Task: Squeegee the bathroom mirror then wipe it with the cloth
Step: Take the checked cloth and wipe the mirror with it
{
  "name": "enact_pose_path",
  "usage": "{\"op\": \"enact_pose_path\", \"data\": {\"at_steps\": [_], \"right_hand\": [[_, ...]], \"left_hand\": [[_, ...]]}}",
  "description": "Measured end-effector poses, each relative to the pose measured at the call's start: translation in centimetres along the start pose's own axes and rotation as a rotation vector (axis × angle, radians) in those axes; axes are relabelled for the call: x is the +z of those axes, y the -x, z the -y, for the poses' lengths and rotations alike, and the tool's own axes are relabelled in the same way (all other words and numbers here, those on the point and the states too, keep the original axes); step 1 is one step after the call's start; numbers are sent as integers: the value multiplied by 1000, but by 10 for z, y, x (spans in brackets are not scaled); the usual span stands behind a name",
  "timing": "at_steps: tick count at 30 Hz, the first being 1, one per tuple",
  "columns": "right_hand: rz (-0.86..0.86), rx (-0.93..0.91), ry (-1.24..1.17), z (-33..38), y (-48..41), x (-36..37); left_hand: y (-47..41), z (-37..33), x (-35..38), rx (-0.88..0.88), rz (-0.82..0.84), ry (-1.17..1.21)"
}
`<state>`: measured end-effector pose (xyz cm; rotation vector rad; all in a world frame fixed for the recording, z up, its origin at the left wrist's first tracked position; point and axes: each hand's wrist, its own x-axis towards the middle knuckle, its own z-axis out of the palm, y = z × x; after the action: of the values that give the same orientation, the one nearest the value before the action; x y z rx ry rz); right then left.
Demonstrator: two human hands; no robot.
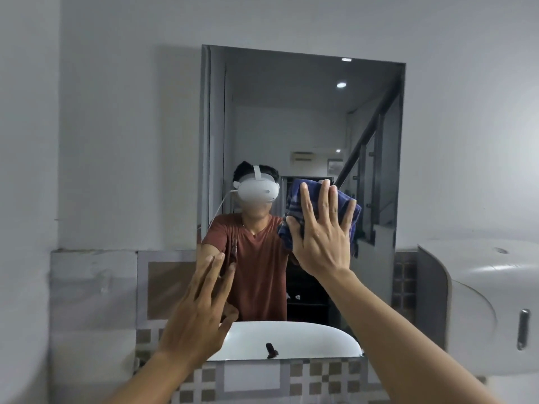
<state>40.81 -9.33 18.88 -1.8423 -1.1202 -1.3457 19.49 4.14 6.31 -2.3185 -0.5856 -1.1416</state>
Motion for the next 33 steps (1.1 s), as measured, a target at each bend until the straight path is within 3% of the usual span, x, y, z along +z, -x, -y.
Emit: {"op": "enact_pose_path", "data": {"at_steps": [4, 12, 21, 26, 33], "right_hand": [[-2, -122, -17, 39, -18, -3], [-12, -385, 15, 91, -45, 3], [97, -720, 63, 104, -22, 10], [125, -734, 38, 90, 8, 16], [86, -649, 34, 85, 36, 26]], "left_hand": [[9, -5, 4, 0, -52, 116], [25, -3, 5, 14, 4, 138], [31, -5, 8, 7, 11, 143], [31, 2, 3, 32, -37, 216], [32, 22, -12, 78, 2, 77]]}}
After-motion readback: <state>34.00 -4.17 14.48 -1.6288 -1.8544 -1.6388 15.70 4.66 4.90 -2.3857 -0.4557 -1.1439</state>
